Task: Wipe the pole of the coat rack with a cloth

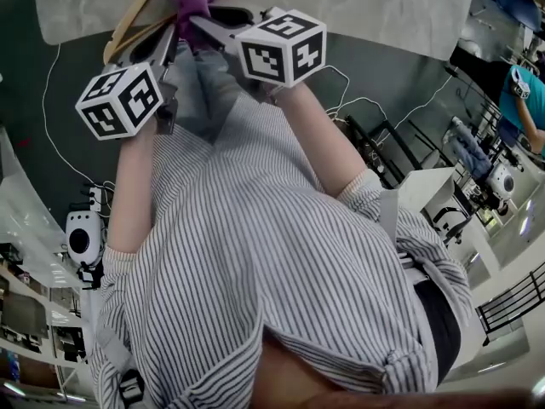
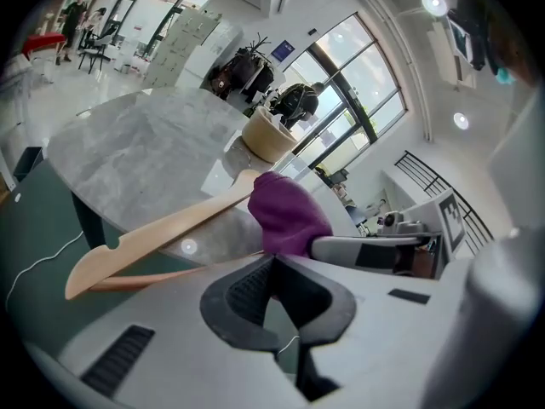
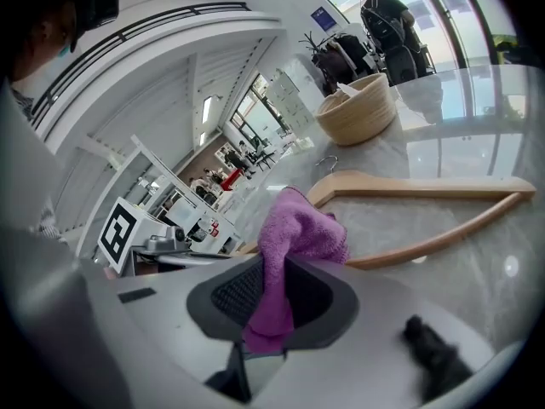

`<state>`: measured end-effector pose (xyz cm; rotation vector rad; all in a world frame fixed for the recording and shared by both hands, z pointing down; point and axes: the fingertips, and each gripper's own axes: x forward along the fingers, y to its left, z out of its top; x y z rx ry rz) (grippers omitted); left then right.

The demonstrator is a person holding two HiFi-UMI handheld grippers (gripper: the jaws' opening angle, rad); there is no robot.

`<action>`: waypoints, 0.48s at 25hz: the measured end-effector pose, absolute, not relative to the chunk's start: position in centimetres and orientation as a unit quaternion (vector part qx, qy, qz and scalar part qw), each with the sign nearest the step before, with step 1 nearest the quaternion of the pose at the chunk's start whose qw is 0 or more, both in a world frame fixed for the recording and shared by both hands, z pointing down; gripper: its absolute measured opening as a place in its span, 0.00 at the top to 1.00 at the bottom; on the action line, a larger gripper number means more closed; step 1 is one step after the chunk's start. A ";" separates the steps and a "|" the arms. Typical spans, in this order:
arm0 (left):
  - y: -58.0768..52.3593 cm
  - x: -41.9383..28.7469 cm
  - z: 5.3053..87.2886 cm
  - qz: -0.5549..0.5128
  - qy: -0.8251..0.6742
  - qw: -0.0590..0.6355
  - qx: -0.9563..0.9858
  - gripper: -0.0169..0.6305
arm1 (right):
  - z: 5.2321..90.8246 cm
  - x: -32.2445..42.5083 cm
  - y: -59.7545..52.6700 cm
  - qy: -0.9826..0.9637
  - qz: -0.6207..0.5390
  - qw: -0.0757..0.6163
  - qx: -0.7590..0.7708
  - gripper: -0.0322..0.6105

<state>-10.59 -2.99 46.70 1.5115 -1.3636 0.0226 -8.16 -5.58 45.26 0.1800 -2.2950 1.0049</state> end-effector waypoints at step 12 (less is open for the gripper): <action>-6.6 -6.3 48.4 0.027 -0.537 0.531 0.655 0.96 | 47.2 -3.7 -8.7 -0.860 0.399 0.298 0.105 0.84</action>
